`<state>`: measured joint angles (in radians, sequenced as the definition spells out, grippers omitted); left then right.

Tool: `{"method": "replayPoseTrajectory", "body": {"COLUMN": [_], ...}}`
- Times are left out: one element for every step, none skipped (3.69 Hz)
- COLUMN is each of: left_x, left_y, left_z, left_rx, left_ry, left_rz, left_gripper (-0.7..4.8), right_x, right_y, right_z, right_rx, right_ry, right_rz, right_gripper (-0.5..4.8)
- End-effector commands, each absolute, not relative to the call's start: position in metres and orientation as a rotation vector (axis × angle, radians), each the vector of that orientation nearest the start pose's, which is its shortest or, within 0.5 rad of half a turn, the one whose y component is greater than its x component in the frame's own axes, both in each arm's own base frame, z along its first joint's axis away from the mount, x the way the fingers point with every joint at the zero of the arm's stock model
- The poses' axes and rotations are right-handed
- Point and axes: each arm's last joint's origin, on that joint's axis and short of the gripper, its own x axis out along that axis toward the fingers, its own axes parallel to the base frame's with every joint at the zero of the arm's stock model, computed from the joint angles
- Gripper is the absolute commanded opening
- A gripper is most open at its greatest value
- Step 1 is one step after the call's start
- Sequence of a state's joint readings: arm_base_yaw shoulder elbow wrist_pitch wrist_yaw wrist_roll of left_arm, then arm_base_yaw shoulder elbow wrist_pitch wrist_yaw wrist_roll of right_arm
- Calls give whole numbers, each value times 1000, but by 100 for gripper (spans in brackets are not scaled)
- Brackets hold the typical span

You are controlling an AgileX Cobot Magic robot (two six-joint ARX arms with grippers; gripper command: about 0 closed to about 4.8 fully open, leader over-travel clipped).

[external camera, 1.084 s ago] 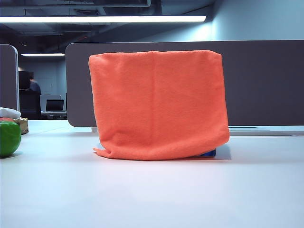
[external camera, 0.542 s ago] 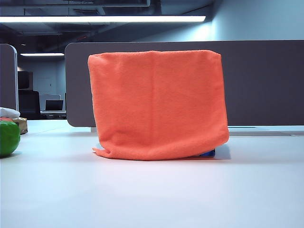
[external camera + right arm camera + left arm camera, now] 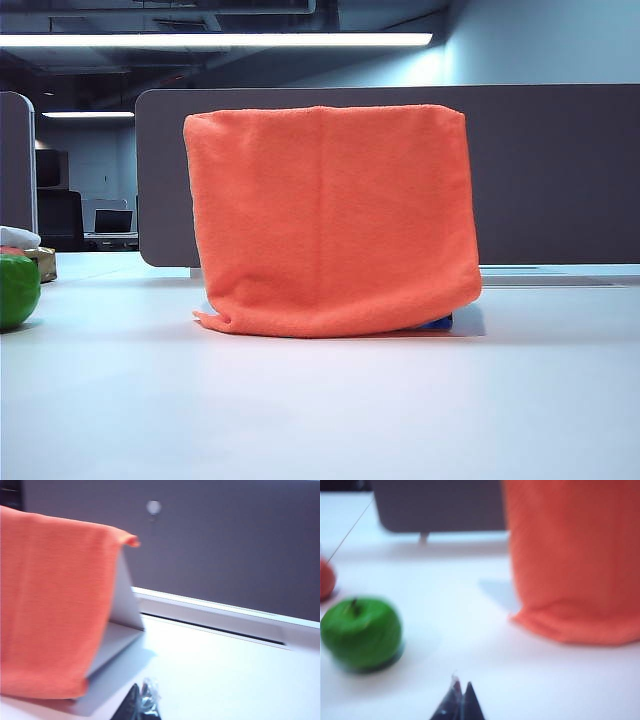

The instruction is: Pick up the cloth from the table and use it to cover the mirror.

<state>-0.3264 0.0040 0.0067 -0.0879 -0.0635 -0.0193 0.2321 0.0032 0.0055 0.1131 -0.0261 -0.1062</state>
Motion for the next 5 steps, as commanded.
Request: {"method": "replayPoseTrajectory", "body": {"left_x": [97, 96, 96, 96, 96], "left_y": [-5, -5, -5, -5, -4], "left_z": [174, 178, 182, 183, 183], "left_rx": [-29, -25, 6, 0, 2], "left_ry": [-77, -122, -164, -170, -170], "left_rz": [-152, -152, -150, -145, -124], "left_gripper": [-6, -6, -6, -6, -6], "right_x": [96, 96, 97, 97, 97], "right_y": [6, 6, 4, 4, -1], "right_z": [178, 178, 178, 178, 178], "right_rx": [-110, -109, -106, -110, -111], "right_ry": [-142, -142, -139, -139, -137], "right_rz": [164, 151, 98, 94, 45], "right_gripper": [-4, -4, -4, -4, -4]}}
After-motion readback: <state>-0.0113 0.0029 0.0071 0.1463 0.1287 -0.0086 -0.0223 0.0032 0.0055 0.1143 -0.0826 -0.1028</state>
